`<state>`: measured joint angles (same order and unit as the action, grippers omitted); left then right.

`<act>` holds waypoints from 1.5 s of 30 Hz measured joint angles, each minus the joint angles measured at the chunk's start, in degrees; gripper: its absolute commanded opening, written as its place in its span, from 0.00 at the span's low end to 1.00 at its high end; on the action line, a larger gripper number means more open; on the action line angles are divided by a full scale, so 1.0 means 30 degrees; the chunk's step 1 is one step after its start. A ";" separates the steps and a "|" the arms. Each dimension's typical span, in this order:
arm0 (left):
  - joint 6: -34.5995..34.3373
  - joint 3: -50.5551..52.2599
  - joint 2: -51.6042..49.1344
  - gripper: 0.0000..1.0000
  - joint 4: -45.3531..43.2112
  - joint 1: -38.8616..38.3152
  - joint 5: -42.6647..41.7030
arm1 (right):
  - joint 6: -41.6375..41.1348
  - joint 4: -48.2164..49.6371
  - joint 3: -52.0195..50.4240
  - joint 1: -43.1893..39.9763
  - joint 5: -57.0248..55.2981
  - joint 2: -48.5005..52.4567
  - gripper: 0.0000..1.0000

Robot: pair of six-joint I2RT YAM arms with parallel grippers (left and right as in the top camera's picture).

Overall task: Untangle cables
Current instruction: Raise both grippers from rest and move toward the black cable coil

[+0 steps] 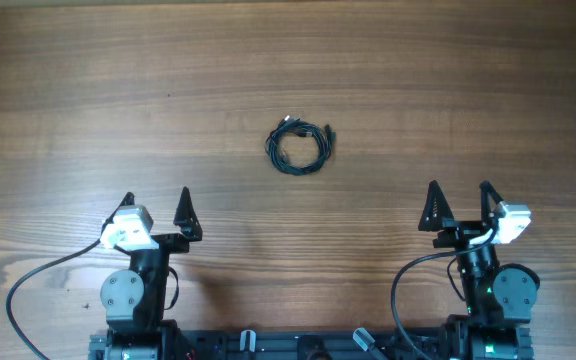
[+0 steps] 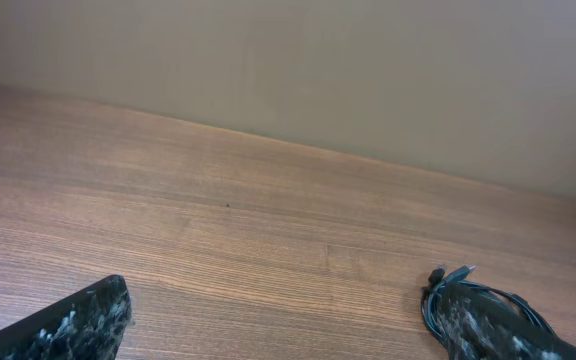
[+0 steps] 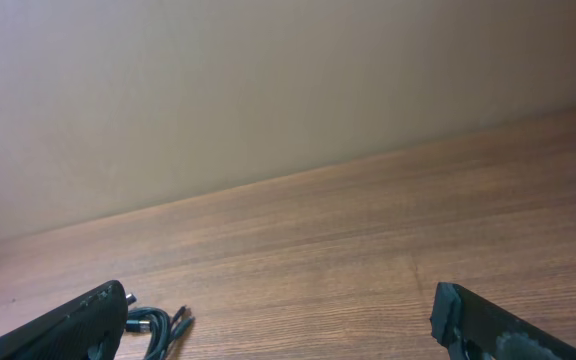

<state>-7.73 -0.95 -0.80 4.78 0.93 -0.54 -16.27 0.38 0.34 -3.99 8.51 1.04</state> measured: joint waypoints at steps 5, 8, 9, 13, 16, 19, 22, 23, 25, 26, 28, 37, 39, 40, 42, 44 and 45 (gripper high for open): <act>0.0000 0.0000 0.0000 1.00 0.0000 0.0000 0.0007 | 0.0000 0.0000 0.0000 0.0000 0.0000 0.0000 1.00; 0.0000 0.0000 0.0000 1.00 -0.0007 0.0000 0.0007 | 0.0000 0.0000 0.0000 0.0000 0.0000 0.0000 1.00; 0.0000 0.0000 0.0000 1.00 0.0000 0.0000 0.0000 | 0.0000 0.0000 0.0000 0.0000 0.0000 0.0000 1.00; 0.0000 0.0000 0.0000 1.00 0.0000 0.0000 0.0000 | 0.0000 0.0000 0.0000 0.0000 -0.0080 0.0000 1.00; 0.0000 0.0000 0.0000 1.00 0.0000 0.0000 0.0007 | 0.0000 0.0000 0.0000 0.0000 -0.0313 0.0000 1.00; 0.0000 0.0000 0.0000 1.00 -0.0007 0.0000 0.0007 | 0.0000 0.0000 0.0000 0.0000 -0.0372 0.0000 1.00; 0.0000 0.0000 0.0000 1.00 0.0000 0.0000 0.0007 | 0.0000 0.0000 0.0000 0.0000 -0.0364 0.0000 1.00; 0.0000 0.0000 0.0000 1.00 -0.0007 0.0000 0.0000 | 0.0000 0.0000 0.0000 0.0000 -0.0364 0.0000 1.00; 0.0000 0.0000 0.0000 1.00 -0.0007 0.0000 0.0000 | -0.0605 -0.0007 0.0000 0.0000 -0.0357 0.0000 1.00; 0.0000 0.0000 0.0000 1.00 0.0000 0.0000 0.0000 | -0.1406 0.0000 0.0000 0.0000 -0.0357 0.0000 1.00; -0.0109 0.0000 0.0000 1.00 -0.0015 0.0000 -0.0248 | -0.3971 0.0000 0.0000 0.0000 -0.0357 0.0007 1.00; -0.4044 0.0007 0.0000 1.00 -0.0714 0.0000 -0.6513 | -1.0644 0.0313 0.0000 0.0000 0.1698 0.1574 1.00; -0.5275 0.0029 0.0000 1.00 -0.1617 0.0000 -0.7759 | -0.9129 0.0590 0.0000 0.0007 0.3956 0.2361 1.00; -0.5552 0.0022 0.0000 1.00 -0.1588 0.0000 -0.8072 | -0.8386 0.0590 0.0051 0.0000 0.4932 0.2659 0.99; -0.6047 -0.0335 -0.0080 1.00 -0.0051 0.0000 -0.8867 | -0.7104 0.0444 0.0845 0.0022 0.6834 0.3657 1.00; -0.6251 -0.1814 -0.0940 1.00 0.1151 0.0000 -0.9224 | -0.5894 -0.0291 0.3395 0.0036 0.8480 0.5370 1.00; -0.6251 -0.2747 -0.1464 1.00 0.1479 0.0000 -0.9326 | -0.5209 -0.1545 0.4779 0.0036 0.9092 0.6193 1.00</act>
<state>-26.48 -9.19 -5.19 9.21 0.93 -28.51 -31.90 -4.25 14.68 -3.88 35.79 19.62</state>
